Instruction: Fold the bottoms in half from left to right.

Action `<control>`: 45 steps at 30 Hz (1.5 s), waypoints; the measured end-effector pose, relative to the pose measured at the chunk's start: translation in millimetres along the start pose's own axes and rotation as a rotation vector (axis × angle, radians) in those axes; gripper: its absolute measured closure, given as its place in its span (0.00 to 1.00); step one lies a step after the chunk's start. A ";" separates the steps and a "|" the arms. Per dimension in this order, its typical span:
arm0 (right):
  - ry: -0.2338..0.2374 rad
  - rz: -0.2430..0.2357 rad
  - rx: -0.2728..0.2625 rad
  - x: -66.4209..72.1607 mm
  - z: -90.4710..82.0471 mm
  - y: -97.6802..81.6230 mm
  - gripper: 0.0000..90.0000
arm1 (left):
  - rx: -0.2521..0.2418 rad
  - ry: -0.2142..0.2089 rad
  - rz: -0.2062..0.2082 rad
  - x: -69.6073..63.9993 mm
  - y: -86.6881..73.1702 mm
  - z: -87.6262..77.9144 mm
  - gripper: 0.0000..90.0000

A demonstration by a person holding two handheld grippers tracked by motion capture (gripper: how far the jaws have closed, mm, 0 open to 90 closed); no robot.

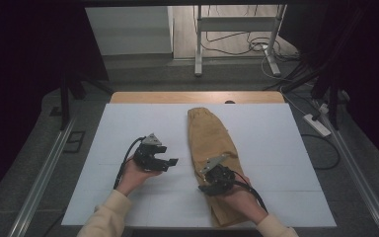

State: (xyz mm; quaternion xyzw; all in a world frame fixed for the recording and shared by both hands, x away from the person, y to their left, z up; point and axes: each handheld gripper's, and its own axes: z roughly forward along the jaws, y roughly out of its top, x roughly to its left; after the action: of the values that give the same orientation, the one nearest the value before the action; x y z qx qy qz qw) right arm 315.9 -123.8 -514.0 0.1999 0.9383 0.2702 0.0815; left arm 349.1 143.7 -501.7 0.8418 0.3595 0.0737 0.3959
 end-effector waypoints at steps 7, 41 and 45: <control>-0.027 0.019 0.014 -4.7 -3.3 -1.1 0.88 | 0.000 0.001 -0.002 0.2 -0.1 0.3 0.31; 0.209 0.004 -0.062 45.9 7.3 17.1 0.92 | -0.022 0.011 -0.015 5.9 -0.7 -5.6 0.31; 0.226 -0.012 -0.080 50.2 10.1 19.3 0.92 | -0.023 0.011 -0.018 5.8 -0.7 -5.4 0.31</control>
State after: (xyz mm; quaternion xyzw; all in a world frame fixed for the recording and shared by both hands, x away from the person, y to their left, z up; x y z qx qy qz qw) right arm 279.4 -83.1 -514.3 0.1591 0.9311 0.3279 -0.0150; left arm 350.7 151.2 -499.4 0.8336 0.3683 0.0787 0.4041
